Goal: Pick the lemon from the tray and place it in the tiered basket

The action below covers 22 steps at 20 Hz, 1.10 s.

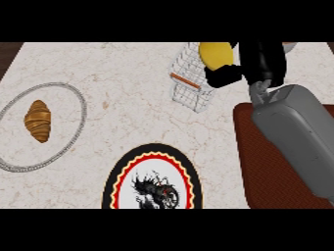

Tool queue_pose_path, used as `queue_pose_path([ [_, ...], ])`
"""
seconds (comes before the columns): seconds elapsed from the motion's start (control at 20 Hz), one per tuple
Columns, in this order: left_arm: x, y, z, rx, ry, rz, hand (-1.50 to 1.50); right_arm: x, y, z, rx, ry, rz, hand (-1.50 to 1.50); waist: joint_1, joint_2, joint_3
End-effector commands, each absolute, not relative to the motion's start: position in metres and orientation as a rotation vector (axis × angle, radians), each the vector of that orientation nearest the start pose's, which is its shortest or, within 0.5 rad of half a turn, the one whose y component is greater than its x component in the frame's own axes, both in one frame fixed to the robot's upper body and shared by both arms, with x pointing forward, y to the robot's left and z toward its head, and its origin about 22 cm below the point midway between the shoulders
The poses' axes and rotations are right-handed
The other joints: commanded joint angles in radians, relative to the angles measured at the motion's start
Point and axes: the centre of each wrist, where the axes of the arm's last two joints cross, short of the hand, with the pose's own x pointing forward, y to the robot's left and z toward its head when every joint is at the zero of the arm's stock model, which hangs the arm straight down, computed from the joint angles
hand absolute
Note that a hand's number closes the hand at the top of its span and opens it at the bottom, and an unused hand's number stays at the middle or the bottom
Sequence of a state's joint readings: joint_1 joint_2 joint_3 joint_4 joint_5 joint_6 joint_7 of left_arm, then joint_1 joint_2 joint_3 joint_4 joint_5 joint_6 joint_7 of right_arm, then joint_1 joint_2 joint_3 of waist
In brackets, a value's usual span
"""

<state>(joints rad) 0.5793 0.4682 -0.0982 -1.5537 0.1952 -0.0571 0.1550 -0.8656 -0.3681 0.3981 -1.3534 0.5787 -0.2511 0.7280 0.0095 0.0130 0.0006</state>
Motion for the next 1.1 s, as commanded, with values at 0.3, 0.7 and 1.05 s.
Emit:
queue_pose_path([
  [0.3,0.165,0.316,0.006,0.073,-1.338,-0.122,0.0,0.38,-0.117,0.181,-0.975,-1.668,0.515,-1.5,-0.021,0.001,-0.002],
  [0.7,0.163,0.314,0.001,0.063,-1.348,-0.094,0.0,0.387,-0.102,0.181,-0.861,-1.697,0.323,-1.5,-0.019,0.001,0.0],
  [1.05,0.158,0.313,-0.002,0.069,-1.335,-0.087,0.0,0.389,-0.1,0.212,-0.67,-1.764,0.013,-1.5,-0.046,-0.01,0.004],
])
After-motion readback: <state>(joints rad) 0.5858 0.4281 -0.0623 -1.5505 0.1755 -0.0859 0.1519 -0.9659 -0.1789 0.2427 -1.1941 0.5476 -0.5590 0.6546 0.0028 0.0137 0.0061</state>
